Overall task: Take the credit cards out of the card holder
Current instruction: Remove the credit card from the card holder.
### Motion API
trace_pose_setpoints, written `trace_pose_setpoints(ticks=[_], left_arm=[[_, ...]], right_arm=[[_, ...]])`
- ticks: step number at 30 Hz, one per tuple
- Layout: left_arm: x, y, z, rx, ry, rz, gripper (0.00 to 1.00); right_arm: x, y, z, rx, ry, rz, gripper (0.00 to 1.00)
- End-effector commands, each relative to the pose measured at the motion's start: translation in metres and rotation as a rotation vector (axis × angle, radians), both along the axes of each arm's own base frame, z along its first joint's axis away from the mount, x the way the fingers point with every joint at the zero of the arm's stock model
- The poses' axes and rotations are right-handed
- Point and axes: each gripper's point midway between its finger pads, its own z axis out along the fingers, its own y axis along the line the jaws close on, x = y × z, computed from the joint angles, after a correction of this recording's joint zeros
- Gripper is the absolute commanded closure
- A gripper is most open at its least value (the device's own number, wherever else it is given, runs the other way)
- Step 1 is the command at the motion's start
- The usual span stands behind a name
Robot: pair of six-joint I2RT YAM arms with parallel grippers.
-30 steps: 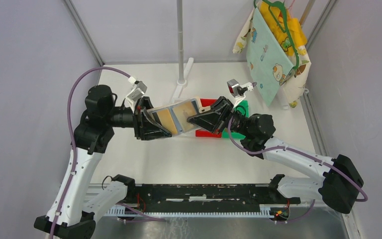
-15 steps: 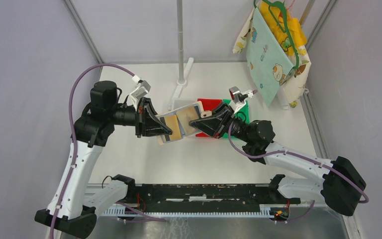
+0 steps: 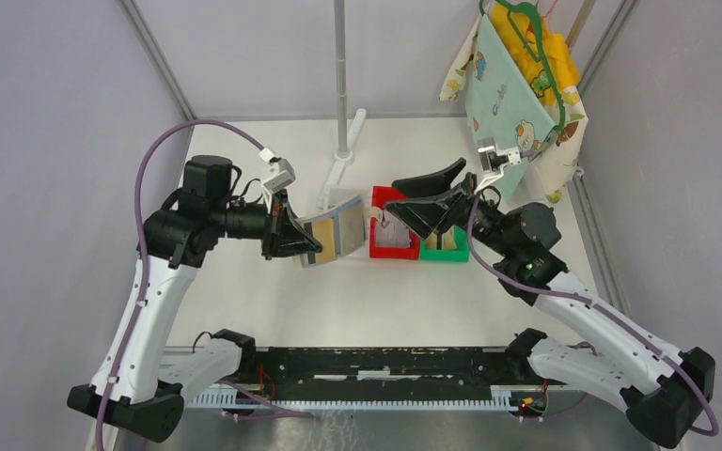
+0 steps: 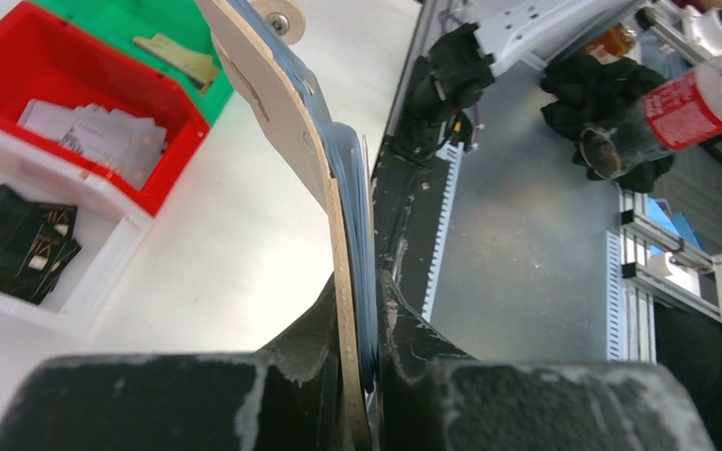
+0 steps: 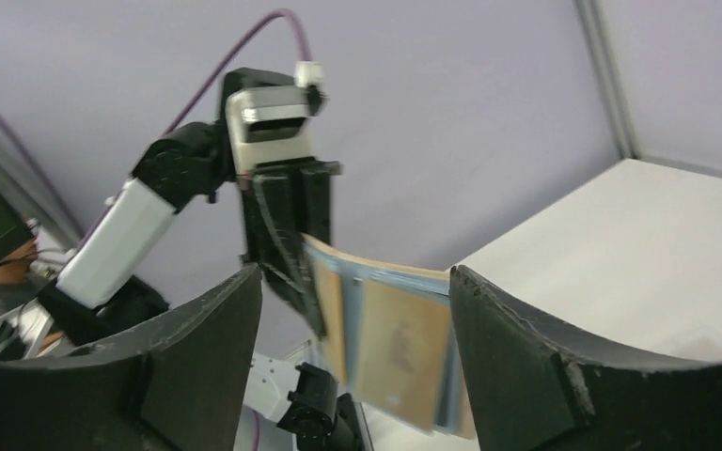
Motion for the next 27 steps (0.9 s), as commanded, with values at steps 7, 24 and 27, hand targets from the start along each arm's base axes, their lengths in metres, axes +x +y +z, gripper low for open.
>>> trace_pose_setpoints(ticks=[7,24,27], left_arm=[[0.015,0.005,-0.012,0.093,-0.039,-0.002,0.98],[0.000,0.001,-0.004,0.057,0.025,-0.083,0.98],[0.000,0.002,-0.002,0.058,0.027,-0.081,0.98]], right_arm=[[-0.051,0.047,-0.012,-0.070,-0.058,0.388,0.29],[-0.068,0.076,-0.047,-0.028,0.052,0.577,0.42],[-0.068,0.081,-0.051,-0.030,0.064,0.586,0.44]])
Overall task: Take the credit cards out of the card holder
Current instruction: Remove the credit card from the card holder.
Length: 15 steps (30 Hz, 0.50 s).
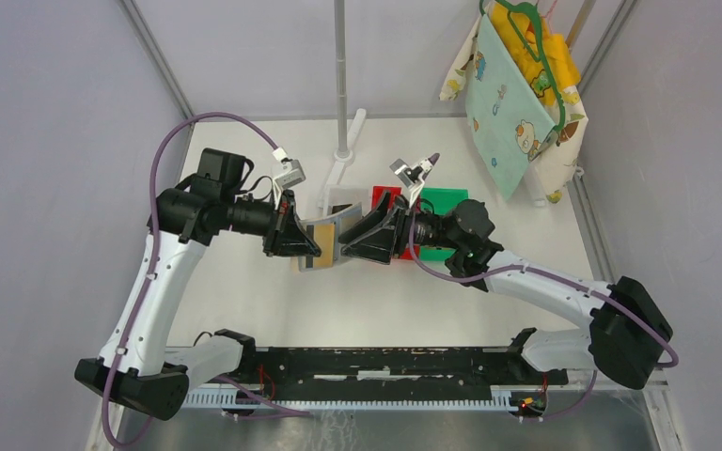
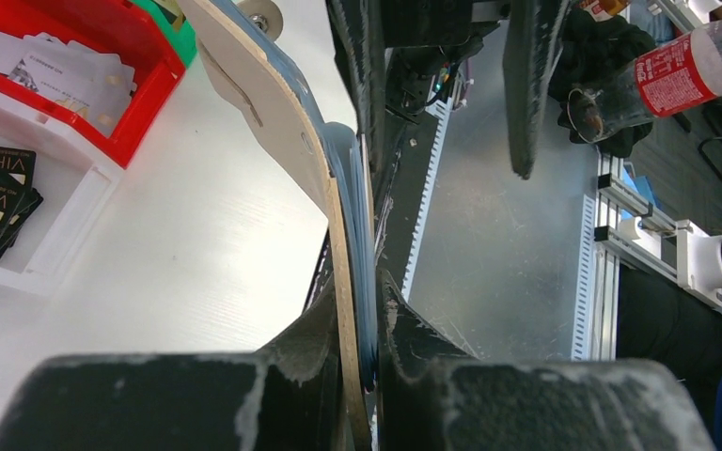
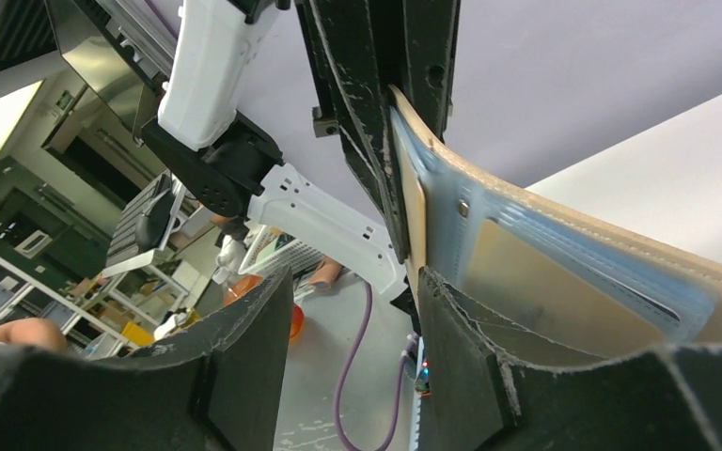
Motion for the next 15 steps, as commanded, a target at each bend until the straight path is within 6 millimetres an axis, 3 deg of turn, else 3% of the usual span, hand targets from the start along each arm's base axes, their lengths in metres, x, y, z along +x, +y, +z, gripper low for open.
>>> trace_pose_setpoints(ticks=[1,10,15], left_arm=[[-0.005,-0.003,0.023,-0.056,-0.073,-0.050,0.98],[0.000,-0.002,0.011,-0.016,-0.001,-0.016,0.98],[0.006,-0.001,0.002,0.022,0.054,0.008,0.98]], right_arm=[[-0.015,0.001,0.016,0.074,-0.041,0.066,0.44],[-0.016,0.020,0.003,0.041,-0.011,0.086,0.50],[-0.019,0.023,0.006,0.079,0.003,0.105,0.57]])
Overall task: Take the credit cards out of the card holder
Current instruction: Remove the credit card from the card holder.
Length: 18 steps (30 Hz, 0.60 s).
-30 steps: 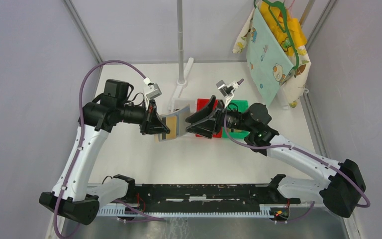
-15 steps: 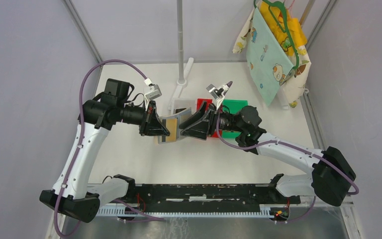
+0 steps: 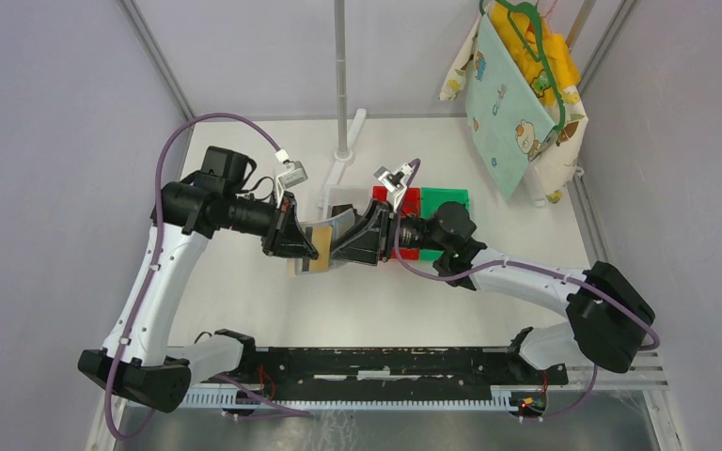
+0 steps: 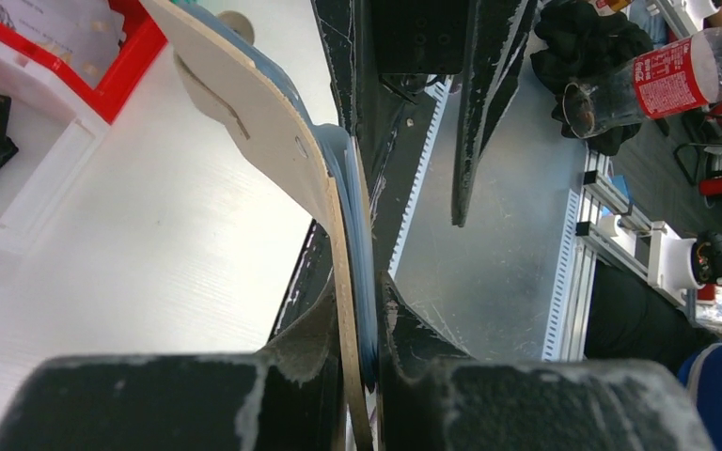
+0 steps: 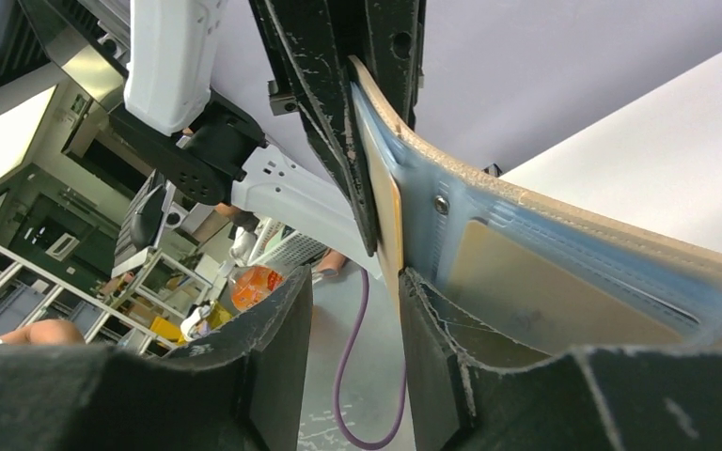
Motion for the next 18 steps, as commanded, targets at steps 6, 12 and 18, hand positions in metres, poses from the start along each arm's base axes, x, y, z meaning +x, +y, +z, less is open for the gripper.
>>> trace_pose_setpoints(ticks=[6,12,18], left_arm=[[0.005,-0.008,0.011,-0.044,0.019,-0.028,0.94],[-0.004,-0.010,0.019,-0.077,0.048,-0.068,0.87],[-0.007,-0.008,0.022,-0.071,0.028,-0.096,0.87]], right_arm=[[-0.010,0.008,0.036,0.193,0.019,0.059,0.62],[0.005,0.022,0.028,0.199,0.094,0.033,0.69],[0.012,0.023,0.016,0.151,0.097,-0.034,0.72]])
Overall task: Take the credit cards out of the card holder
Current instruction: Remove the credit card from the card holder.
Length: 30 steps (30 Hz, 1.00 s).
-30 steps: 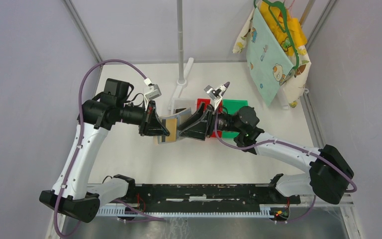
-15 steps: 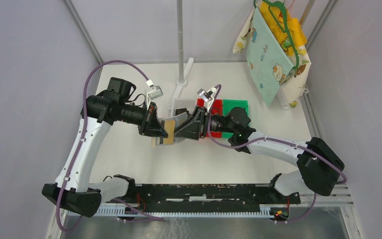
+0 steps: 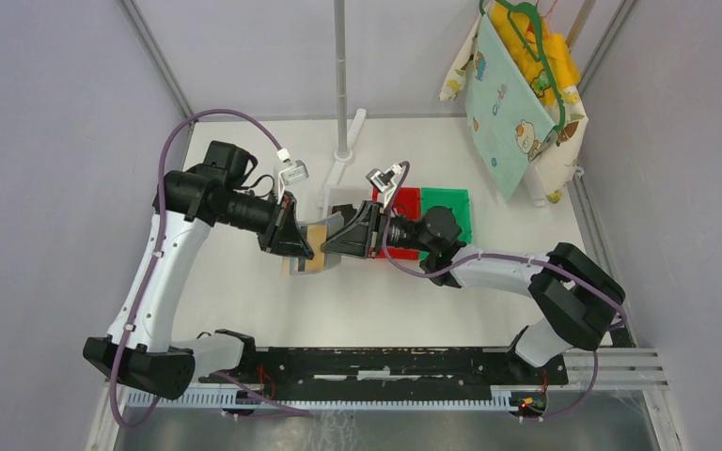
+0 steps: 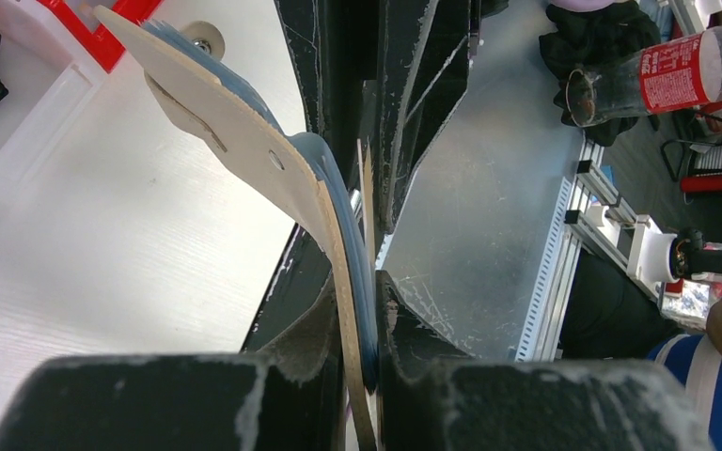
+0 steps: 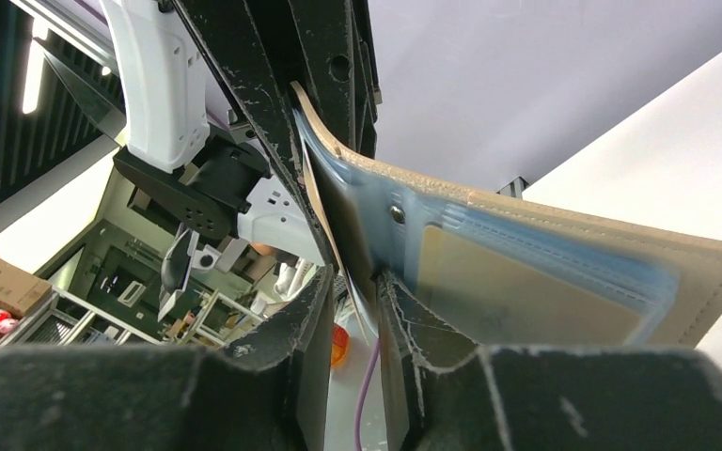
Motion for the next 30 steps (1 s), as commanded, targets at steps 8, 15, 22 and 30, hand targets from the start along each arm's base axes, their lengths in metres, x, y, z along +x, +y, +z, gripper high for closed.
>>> trace_pose_setpoints(ticks=[8,15,22,30], left_arm=[[0.002,-0.014,0.016,-0.089,-0.042,-0.079,0.86],[0.008,-0.013,0.012,-0.059,-0.033,-0.055,0.87],[0.004,-0.014,0.017,-0.080,-0.016,-0.061,0.79],[-0.014,-0.021,0.042,-0.207,-0.052,-0.156,0.80]], right_arm=[[-0.034,-0.009,0.068,0.246,-0.110,0.078,0.75],[-0.041,0.001,0.061,0.234,-0.102,0.118,0.70],[-0.023,0.013,0.044,0.100,-0.101,-0.013,1.00],[-0.028,-0.003,0.043,0.153,-0.087,-0.031,1.00]])
